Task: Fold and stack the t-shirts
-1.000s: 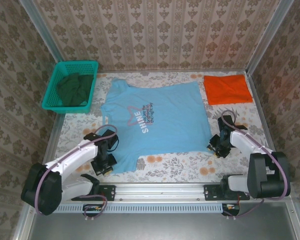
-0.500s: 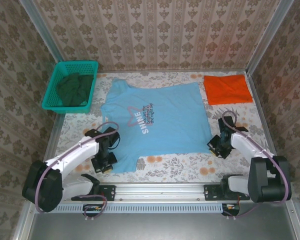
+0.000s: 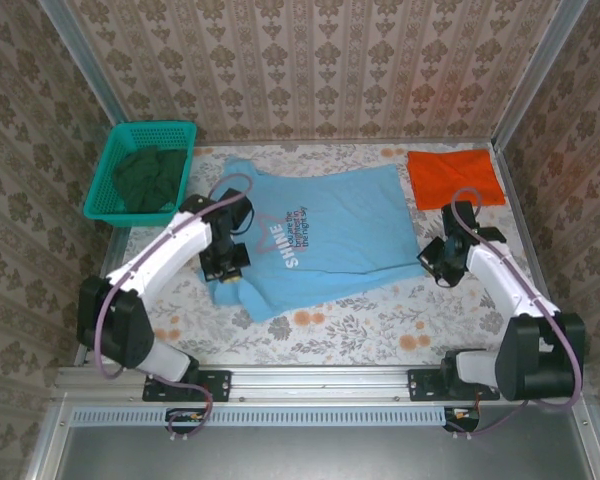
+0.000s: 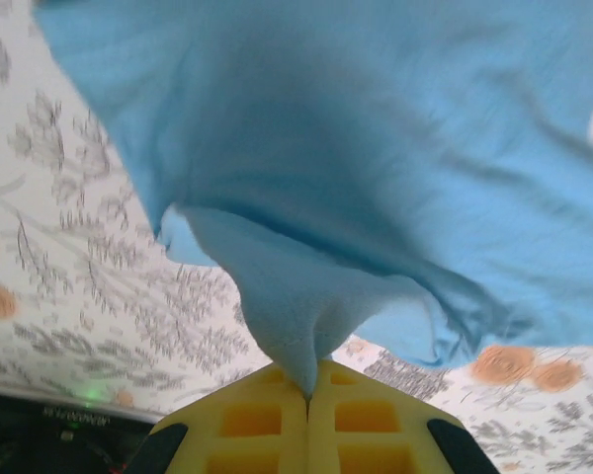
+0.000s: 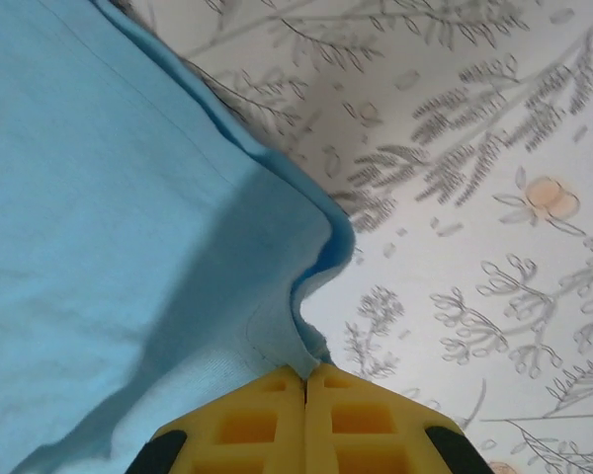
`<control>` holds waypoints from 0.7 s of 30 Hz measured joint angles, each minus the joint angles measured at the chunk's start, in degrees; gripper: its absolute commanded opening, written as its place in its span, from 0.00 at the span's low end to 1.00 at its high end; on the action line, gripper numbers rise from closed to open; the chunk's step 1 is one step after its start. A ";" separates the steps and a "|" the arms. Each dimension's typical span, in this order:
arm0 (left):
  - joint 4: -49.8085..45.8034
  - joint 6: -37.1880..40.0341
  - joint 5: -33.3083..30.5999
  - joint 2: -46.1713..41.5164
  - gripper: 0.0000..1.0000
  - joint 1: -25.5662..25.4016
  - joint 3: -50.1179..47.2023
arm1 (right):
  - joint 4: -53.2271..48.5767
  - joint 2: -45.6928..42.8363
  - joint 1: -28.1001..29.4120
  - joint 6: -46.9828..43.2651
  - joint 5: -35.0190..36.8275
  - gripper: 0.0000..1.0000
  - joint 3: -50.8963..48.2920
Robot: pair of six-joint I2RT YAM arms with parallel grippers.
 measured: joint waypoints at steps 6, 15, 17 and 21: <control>-0.28 4.81 -0.39 11.96 0.00 4.68 12.72 | -0.13 11.56 0.00 0.02 0.63 0.00 8.07; -1.33 8.68 -0.39 24.52 0.00 10.32 25.44 | -2.60 24.37 0.00 0.07 0.85 0.00 19.04; -1.40 9.18 -0.20 26.95 0.00 11.23 27.43 | -3.02 26.25 0.00 0.07 0.87 0.00 20.55; -2.27 10.14 -0.04 30.84 0.00 12.41 31.06 | -4.46 29.59 0.00 0.07 0.87 0.00 23.58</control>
